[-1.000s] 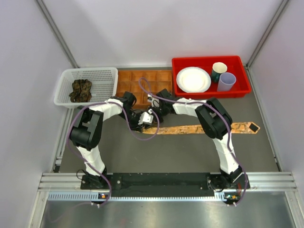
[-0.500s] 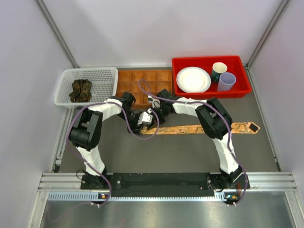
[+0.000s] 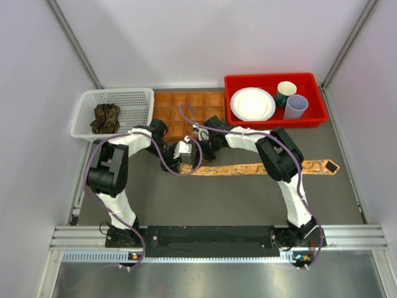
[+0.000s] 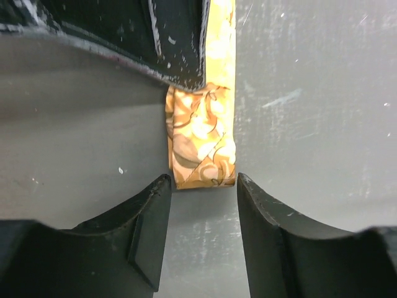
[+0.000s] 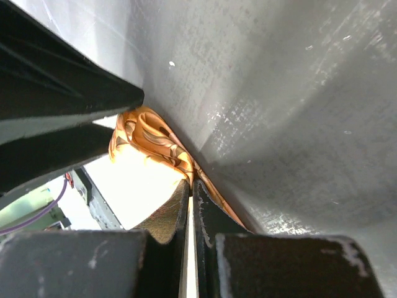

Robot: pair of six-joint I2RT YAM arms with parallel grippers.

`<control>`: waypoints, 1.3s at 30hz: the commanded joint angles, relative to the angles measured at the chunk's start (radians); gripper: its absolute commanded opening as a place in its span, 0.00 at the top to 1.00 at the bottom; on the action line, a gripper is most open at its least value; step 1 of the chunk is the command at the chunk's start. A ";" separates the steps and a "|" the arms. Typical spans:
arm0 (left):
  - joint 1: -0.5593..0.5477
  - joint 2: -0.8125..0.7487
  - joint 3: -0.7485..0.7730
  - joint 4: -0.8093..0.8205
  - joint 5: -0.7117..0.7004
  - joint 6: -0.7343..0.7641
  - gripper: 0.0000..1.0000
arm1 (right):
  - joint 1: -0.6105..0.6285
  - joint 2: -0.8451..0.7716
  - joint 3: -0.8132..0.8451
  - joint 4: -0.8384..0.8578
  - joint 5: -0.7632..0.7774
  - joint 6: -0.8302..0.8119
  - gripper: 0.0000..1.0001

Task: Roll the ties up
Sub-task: Roll the tie at the center of the board.

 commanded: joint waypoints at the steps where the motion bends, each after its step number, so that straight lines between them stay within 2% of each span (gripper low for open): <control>1: -0.013 -0.054 0.010 -0.015 0.069 -0.018 0.48 | 0.000 0.007 0.021 -0.018 0.080 -0.039 1.00; 3: -0.025 -0.054 0.005 -0.012 0.063 -0.019 0.43 | 0.000 0.007 0.019 -0.017 0.077 -0.039 1.00; 6: -0.036 -0.051 -0.008 0.010 0.042 -0.030 0.42 | 0.001 0.004 0.018 -0.014 0.067 -0.039 1.00; 12: -0.046 -0.052 -0.013 0.021 -0.001 -0.039 0.58 | 0.014 -0.007 0.010 -0.009 0.043 -0.042 1.00; 15: -0.046 -0.084 -0.010 0.015 0.037 -0.030 0.61 | 0.017 0.003 0.008 -0.008 0.051 -0.045 1.00; 21: -0.100 -0.106 -0.004 0.065 0.051 -0.104 0.62 | 0.015 0.006 0.007 -0.006 0.056 -0.046 1.00; 28: -0.186 -0.052 -0.013 0.162 -0.027 -0.209 0.62 | 0.017 -0.004 0.012 -0.004 0.039 -0.040 1.00; 38: -0.186 0.015 -0.039 0.107 -0.164 -0.142 0.68 | 0.012 -0.042 0.021 -0.033 -0.009 -0.040 1.00; 39: -0.186 0.015 -0.041 0.105 -0.165 -0.142 0.68 | 0.008 -0.042 0.040 -0.052 -0.015 -0.051 0.96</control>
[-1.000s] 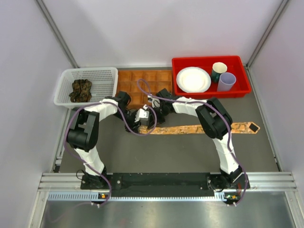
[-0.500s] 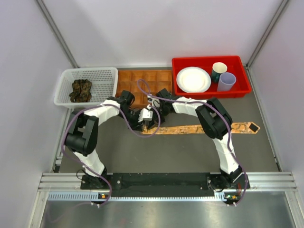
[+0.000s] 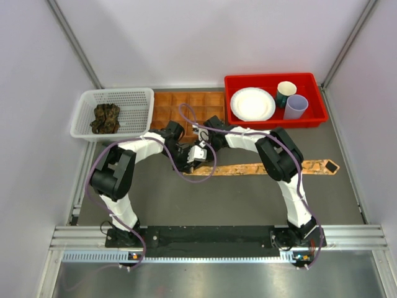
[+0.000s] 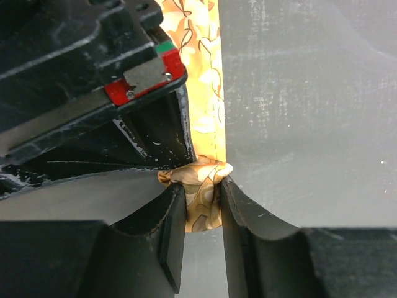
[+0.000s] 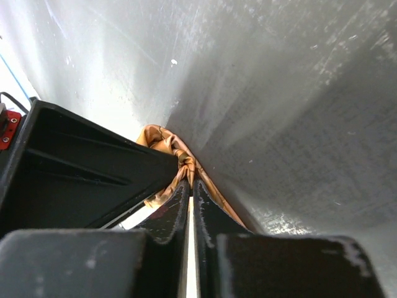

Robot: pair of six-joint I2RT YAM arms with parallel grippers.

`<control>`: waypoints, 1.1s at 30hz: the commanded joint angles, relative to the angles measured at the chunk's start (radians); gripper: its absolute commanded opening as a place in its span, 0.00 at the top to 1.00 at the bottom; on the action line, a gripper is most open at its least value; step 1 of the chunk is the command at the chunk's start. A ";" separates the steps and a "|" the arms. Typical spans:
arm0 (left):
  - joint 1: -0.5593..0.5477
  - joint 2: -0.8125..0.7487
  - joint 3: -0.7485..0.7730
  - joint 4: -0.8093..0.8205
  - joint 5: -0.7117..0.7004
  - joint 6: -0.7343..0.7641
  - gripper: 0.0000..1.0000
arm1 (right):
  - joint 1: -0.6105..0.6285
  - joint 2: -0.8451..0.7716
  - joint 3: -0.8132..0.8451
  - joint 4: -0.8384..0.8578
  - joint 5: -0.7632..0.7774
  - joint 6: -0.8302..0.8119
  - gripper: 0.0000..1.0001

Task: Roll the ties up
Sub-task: Roll the tie at the center of the board.

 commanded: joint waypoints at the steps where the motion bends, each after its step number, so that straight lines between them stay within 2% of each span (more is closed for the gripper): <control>1: -0.001 0.036 -0.026 -0.026 -0.066 0.027 0.68 | -0.003 -0.043 0.051 -0.068 -0.017 -0.044 0.94; 8: 0.000 0.050 -0.014 -0.042 -0.066 0.035 0.69 | -0.045 -0.087 0.036 -0.087 -0.114 -0.033 0.77; 14: -0.001 0.053 -0.008 -0.049 -0.068 0.035 0.69 | -0.046 -0.121 -0.039 0.022 -0.171 0.048 0.62; 26: 0.000 0.056 -0.012 -0.060 -0.052 0.031 0.69 | -0.043 -0.069 -0.129 0.260 -0.168 0.188 0.68; 33: 0.003 0.058 -0.006 -0.065 -0.049 0.031 0.69 | -0.031 -0.045 -0.140 0.298 -0.145 0.200 0.69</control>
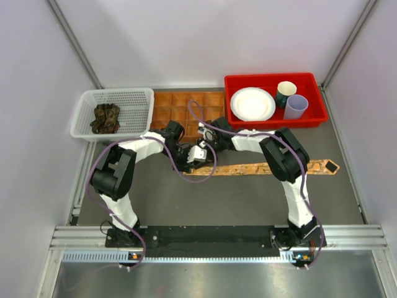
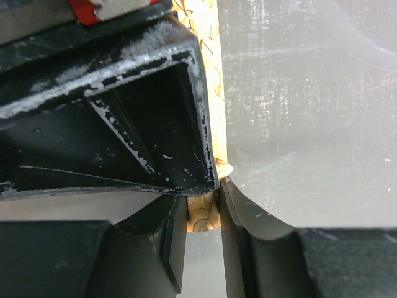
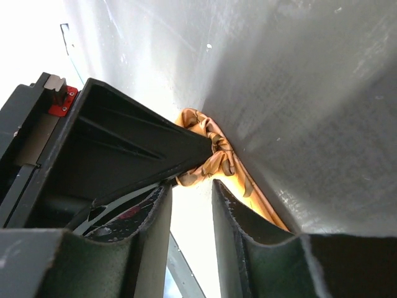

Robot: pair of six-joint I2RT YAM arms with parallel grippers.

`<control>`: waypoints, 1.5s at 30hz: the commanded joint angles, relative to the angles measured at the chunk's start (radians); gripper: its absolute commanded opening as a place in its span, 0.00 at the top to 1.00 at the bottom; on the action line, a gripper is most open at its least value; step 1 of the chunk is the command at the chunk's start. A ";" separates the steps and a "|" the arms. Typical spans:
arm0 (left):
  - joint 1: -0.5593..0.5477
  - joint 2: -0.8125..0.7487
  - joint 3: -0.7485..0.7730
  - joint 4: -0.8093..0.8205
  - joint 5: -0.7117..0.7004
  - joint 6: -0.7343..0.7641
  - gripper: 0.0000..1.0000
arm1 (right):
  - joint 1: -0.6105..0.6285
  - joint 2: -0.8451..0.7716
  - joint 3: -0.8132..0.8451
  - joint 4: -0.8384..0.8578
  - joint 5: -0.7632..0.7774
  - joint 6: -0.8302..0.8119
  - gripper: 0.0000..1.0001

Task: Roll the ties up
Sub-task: Roll the tie at the center of the board.

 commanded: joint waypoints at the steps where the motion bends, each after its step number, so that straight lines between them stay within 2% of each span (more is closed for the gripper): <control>1: 0.003 0.053 -0.015 -0.057 -0.046 0.009 0.69 | 0.010 0.010 -0.009 0.101 0.011 0.027 0.71; 6: 0.008 0.050 -0.022 -0.051 -0.047 0.003 0.69 | 0.010 0.026 0.007 0.095 0.007 0.027 0.83; 7: 0.008 0.051 -0.022 -0.051 -0.046 0.001 0.69 | 0.012 0.023 0.010 0.072 0.010 0.020 0.95; 8: 0.011 0.051 -0.022 -0.052 -0.046 0.000 0.69 | 0.010 0.023 0.017 0.049 0.028 -0.009 1.00; 11: 0.029 0.053 -0.018 -0.052 -0.034 -0.012 0.60 | 0.003 0.016 0.029 -0.029 0.063 -0.060 1.00; 12: 0.037 0.051 -0.015 -0.052 -0.029 -0.017 0.52 | 0.000 0.011 0.027 -0.044 0.071 -0.068 1.00; 15: 0.074 0.039 -0.004 -0.054 0.009 -0.016 0.41 | -0.008 0.005 0.029 -0.096 0.108 -0.103 1.00; 20: 0.106 -0.013 -0.010 -0.043 0.075 0.009 0.32 | -0.008 0.011 0.023 -0.126 0.165 -0.134 1.00; 23: 0.105 -0.053 -0.051 0.039 0.084 -0.018 0.28 | -0.008 0.022 0.027 -0.127 0.162 -0.137 1.00; 26: 0.082 -0.062 -0.071 0.103 0.068 -0.034 0.23 | -0.009 0.019 0.032 -0.127 0.144 -0.137 1.00; 30: 0.037 -0.039 -0.068 0.093 0.013 -0.025 0.15 | -0.009 0.008 0.027 -0.104 0.128 -0.122 1.00; 35: 0.008 -0.015 -0.044 0.066 -0.003 -0.022 0.19 | -0.009 0.000 0.027 -0.090 0.107 -0.105 1.00; 38: -0.017 0.010 -0.032 0.005 -0.029 0.015 0.37 | -0.008 -0.003 0.027 -0.089 0.104 -0.102 1.00; 39: -0.020 0.016 -0.029 -0.009 -0.032 0.023 0.47 | -0.008 -0.007 0.027 -0.087 0.101 -0.100 1.00; 42: -0.018 0.016 -0.044 -0.041 -0.055 0.047 0.61 | -0.008 -0.030 0.024 -0.084 0.090 -0.099 1.00; 45: -0.018 -0.004 -0.073 -0.063 -0.063 0.095 0.66 | -0.009 -0.055 0.029 -0.084 0.087 -0.094 1.00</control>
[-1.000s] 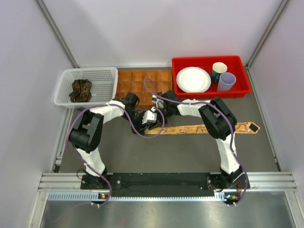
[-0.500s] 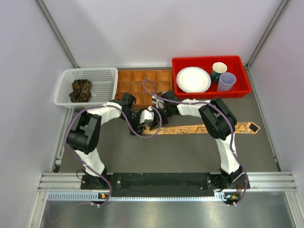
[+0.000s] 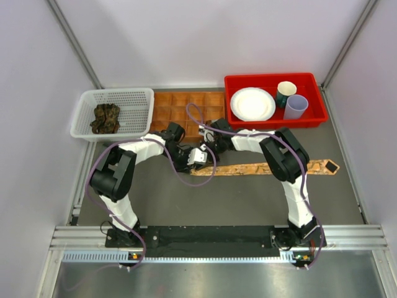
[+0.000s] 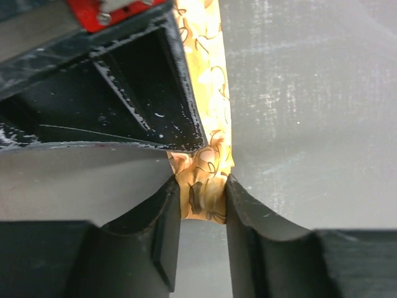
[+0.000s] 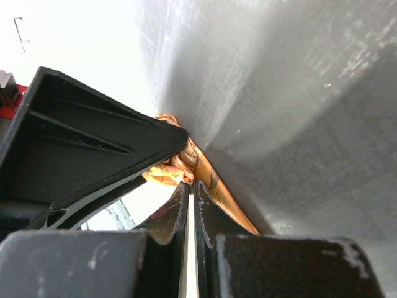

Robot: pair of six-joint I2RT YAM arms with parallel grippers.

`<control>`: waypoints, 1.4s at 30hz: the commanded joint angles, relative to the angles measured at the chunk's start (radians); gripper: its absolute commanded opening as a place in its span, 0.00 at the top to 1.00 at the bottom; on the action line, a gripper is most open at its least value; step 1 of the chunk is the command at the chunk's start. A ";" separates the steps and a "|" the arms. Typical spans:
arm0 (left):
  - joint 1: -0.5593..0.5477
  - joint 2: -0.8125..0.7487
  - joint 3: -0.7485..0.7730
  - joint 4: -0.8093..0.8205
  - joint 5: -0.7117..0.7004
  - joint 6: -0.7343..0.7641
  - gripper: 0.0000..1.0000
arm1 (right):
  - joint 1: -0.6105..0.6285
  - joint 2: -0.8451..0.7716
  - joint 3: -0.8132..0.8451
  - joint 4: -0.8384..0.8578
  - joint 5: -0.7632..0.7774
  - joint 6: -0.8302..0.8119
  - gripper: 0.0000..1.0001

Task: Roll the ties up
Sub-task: Roll the tie at the center of the board.

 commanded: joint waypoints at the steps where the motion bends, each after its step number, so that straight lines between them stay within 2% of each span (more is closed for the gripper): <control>1: -0.004 0.006 -0.046 -0.117 -0.041 0.073 0.69 | -0.009 -0.059 0.030 -0.016 0.005 0.011 1.00; 4: -0.004 0.008 -0.043 -0.134 -0.039 0.075 0.73 | -0.007 -0.056 0.043 -0.065 0.050 -0.021 1.00; 6: -0.004 0.008 -0.043 -0.131 -0.041 0.070 0.70 | -0.009 -0.047 0.046 -0.092 0.077 -0.041 1.00; 7: 0.002 0.006 -0.043 -0.120 -0.041 0.040 0.64 | -0.004 -0.038 0.047 -0.101 0.093 -0.056 1.00; 8: 0.009 0.006 -0.040 -0.109 -0.027 0.018 0.53 | -0.006 -0.029 0.052 -0.111 0.095 -0.062 1.00; 10: 0.044 0.003 -0.020 -0.095 -0.001 -0.034 0.38 | -0.006 -0.006 0.047 -0.114 0.097 -0.072 1.00; 15: 0.123 -0.043 -0.040 -0.043 0.134 -0.092 0.26 | -0.001 0.014 0.038 -0.109 0.109 -0.084 1.00; 21: 0.122 -0.048 -0.071 0.009 0.153 -0.088 0.31 | -0.004 0.019 0.035 -0.114 0.117 -0.101 1.00; 27: 0.079 -0.034 -0.060 0.050 0.101 -0.120 0.28 | 0.005 0.023 0.030 -0.108 0.104 -0.099 1.00; 30: 0.053 -0.015 -0.052 0.040 0.065 -0.117 0.31 | 0.007 0.026 0.030 -0.109 0.098 -0.099 1.00; 33: 0.035 -0.008 -0.051 0.037 0.042 -0.116 0.40 | 0.007 0.026 0.030 -0.115 0.097 -0.102 1.00; 34: 0.033 -0.005 -0.046 0.032 0.041 -0.115 0.46 | 0.005 0.026 0.030 -0.115 0.098 -0.104 1.00; 38: 0.032 -0.020 -0.026 0.008 0.044 -0.103 0.61 | 0.005 0.031 0.030 -0.118 0.100 -0.108 1.00; 42: 0.030 -0.044 0.012 -0.045 0.105 -0.089 0.66 | 0.005 0.036 0.033 -0.120 0.100 -0.108 1.00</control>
